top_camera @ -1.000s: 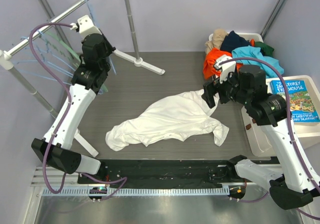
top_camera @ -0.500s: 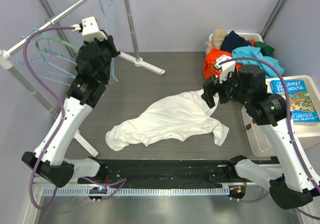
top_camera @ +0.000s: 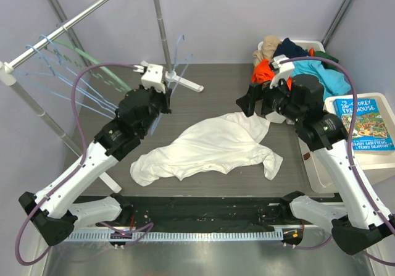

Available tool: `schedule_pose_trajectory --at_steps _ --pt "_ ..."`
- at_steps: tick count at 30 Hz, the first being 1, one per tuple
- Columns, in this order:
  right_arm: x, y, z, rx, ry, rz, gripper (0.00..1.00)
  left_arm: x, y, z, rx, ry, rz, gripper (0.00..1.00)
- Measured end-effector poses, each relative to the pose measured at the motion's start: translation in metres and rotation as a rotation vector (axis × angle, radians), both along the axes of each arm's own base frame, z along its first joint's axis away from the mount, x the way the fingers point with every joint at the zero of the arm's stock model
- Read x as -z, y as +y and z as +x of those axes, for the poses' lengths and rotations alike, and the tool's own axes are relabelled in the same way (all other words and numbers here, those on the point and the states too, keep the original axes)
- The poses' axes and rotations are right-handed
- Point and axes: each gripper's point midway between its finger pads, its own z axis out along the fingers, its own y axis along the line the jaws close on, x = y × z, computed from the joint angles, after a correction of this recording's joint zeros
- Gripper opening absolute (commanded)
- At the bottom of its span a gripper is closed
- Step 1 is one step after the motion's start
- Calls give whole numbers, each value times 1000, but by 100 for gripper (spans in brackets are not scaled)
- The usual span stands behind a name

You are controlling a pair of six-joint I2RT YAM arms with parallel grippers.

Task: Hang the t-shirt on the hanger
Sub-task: Pick up the hanger from the clothesline.

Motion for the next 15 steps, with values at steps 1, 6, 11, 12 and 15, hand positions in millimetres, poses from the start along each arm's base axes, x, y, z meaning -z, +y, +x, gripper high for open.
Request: schedule_pose_trajectory --at_steps 1,6,11,12,15 --pt "-4 4 4 13 -19 57 92 9 -9 -7 29 17 11 0" --pt "-10 25 25 61 -13 303 83 41 -38 -33 111 90 60 0" --pt "-25 53 60 56 -5 454 83 55 -58 -46 136 113 93 0" --pt "-26 60 66 48 -2 472 84 58 -61 -47 136 118 102 0" --pt "-27 80 68 11 13 499 89 70 -68 -46 121 132 144 0"
